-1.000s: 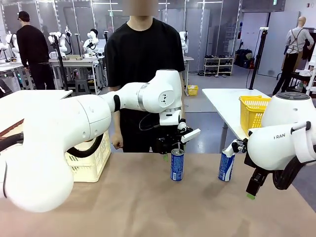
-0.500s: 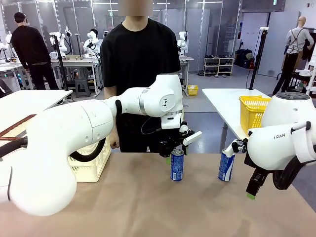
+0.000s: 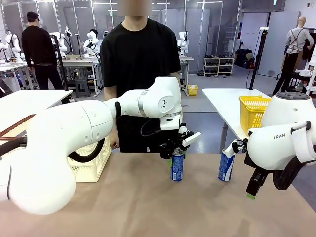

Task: Place the drinks into the Shopping basket.
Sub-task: Pick up one drink and place it into the Shopping basket.

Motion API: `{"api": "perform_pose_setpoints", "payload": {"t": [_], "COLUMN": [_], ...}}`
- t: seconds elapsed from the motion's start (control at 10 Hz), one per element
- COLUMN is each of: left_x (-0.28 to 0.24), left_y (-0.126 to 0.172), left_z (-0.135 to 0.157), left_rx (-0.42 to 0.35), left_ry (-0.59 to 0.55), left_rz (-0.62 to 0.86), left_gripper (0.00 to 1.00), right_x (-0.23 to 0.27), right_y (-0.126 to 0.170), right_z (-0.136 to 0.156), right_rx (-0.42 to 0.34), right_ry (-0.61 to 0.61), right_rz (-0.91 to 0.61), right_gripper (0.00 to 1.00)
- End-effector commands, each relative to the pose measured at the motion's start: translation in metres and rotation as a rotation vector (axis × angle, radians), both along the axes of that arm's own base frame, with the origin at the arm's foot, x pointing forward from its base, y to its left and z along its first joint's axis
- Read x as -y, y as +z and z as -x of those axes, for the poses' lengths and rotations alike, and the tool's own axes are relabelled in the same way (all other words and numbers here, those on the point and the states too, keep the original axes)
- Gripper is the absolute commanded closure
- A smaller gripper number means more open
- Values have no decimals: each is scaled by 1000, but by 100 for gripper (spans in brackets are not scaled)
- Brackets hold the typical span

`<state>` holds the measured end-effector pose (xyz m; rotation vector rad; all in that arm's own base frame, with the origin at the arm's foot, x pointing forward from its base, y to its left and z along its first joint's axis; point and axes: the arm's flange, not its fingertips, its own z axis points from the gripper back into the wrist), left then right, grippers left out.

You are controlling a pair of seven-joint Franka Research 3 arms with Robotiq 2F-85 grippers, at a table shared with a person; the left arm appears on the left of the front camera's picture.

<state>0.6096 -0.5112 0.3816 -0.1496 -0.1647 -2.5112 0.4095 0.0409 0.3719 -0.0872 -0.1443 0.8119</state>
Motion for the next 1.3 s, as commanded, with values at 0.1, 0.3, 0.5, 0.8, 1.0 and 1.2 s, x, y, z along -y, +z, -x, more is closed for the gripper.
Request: {"api": "perform_pose_setpoints", "payload": {"t": [0.1,0.3,0.5,0.8,1.0,1.2], "left_x": [55,56,56,19,-19,-61], "left_y": [19,19,28,70,86,92], "left_z": [-74,-73,-63,-26,-1,25], "left_rx": [-38,-49,-78,-90,-66,-57], "left_ry": [-15,-18,-19,-40,-11,25], "left_rz": [-16,-26,-69,-99,-120,-137], "left_gripper": [51,70,86,86,86,86], "right_x": [0,0,0,0,0,0], "right_y": [1,1,1,1,1,1], "right_z": [0,0,0,0,0,0], "right_rx": [-1,-1,-1,-1,-1,-1], "right_ry": [-1,-1,-1,-1,-1,-1], "right_rz": [3,3,3,3,3,3], "right_gripper": [4,4,4,4,4,4]}}
